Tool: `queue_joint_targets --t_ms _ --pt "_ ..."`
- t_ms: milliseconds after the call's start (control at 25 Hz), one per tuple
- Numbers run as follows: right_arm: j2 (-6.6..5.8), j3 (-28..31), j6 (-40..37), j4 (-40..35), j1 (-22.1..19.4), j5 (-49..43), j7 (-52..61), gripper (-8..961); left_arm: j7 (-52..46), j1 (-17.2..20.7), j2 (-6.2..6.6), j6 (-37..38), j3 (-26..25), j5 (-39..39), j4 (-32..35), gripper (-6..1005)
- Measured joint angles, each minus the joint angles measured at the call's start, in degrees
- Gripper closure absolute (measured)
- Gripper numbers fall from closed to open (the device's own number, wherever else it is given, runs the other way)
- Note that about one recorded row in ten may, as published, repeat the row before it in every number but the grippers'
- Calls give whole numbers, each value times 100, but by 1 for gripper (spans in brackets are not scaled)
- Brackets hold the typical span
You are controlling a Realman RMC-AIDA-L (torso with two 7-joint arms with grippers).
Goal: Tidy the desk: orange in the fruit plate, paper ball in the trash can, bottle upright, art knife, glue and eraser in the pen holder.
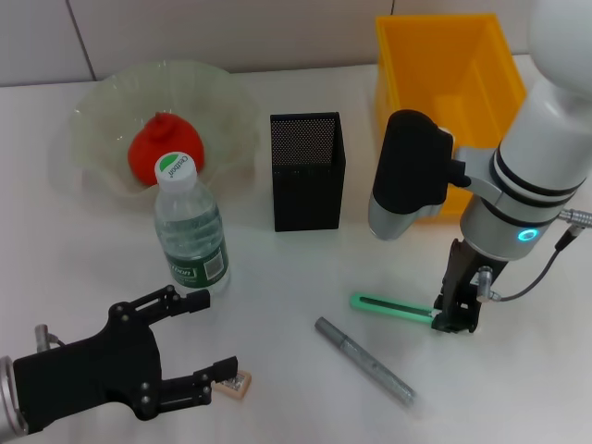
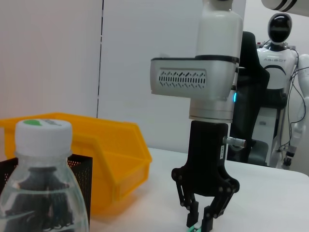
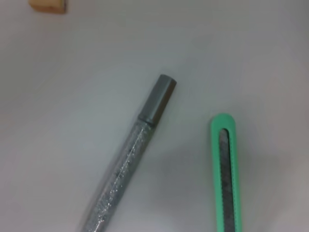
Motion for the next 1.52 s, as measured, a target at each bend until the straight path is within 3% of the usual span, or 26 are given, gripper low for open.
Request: queue_joint_targets --t_ms 640,800,920,1120,1520 --pt "-29 1339 -1207 -1274 -80 451 -314 775 15 -31 0 9 -29 -8 1 199" --pt "-36 1631 -1511 -1878 -211 460 -472 773 16 -40 0 29 -29 -9 1 200" --pt "-40 1760 -1617 -2178 -233 440 -553 772 16 -48 1 27 -29 -6 1 200" --pt "-55 1951 -1932 -3345 -213 163 -873 770 -20 -40 1 34 -29 -15 1 201" --pt "-60 1907 -1954 -4310 -124 -668 -1599 766 -58 -39 8 129 -45 -37 3 203"
